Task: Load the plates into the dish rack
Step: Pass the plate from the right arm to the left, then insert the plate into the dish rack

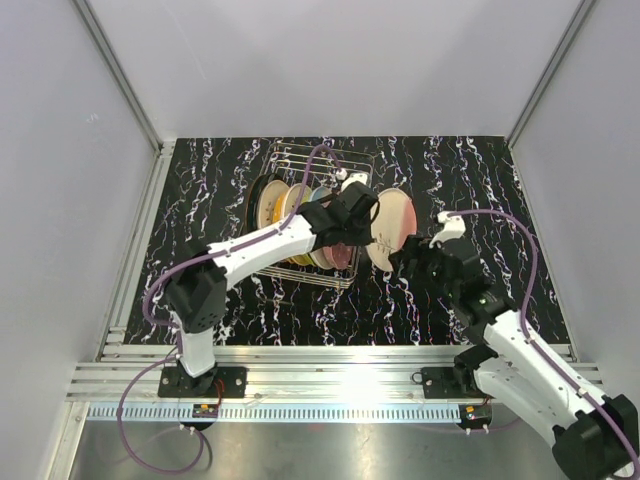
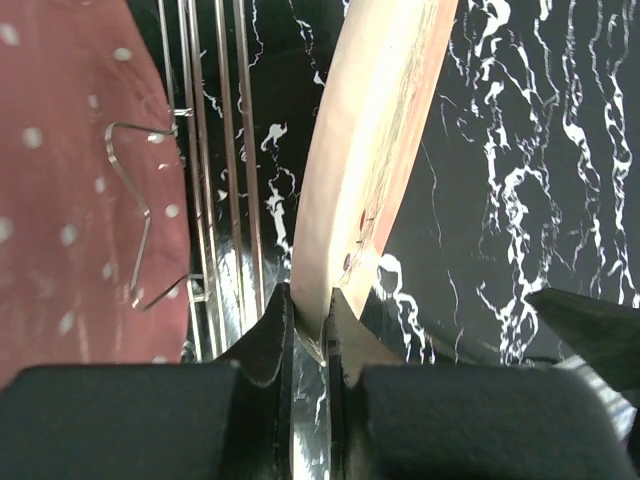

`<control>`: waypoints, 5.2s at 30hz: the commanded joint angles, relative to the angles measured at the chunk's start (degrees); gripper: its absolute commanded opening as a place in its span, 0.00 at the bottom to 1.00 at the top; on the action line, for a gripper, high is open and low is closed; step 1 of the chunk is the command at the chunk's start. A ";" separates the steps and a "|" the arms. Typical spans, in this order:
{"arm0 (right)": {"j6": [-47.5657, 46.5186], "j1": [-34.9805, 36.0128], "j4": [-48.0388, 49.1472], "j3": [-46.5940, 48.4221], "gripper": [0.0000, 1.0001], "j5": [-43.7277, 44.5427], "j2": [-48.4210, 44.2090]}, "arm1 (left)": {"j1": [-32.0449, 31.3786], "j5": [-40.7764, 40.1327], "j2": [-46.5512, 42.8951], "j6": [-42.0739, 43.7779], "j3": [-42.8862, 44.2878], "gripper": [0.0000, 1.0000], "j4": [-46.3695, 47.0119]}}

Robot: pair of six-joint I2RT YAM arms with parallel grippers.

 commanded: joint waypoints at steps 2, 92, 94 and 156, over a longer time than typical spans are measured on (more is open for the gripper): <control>-2.10 4.59 -0.71 4.69 0.89 12.41 0.90 | -0.02 -1.94 -10.00 3.05 3.24 0.00 4.26; 3.09 4.60 -9.69 0.73 0.98 24.98 -10.61 | -9.08 -29.73 5.11 -3.54 24.77 0.22 -41.10; 3.09 4.60 -9.77 0.82 0.98 25.07 -10.61 | -9.08 -29.81 4.84 -3.27 24.59 0.23 -40.93; 7.05 4.60 -27.45 32.12 1.00 25.60 13.49 | 18.61 -44.04 -72.41 25.12 -41.50 0.99 -0.67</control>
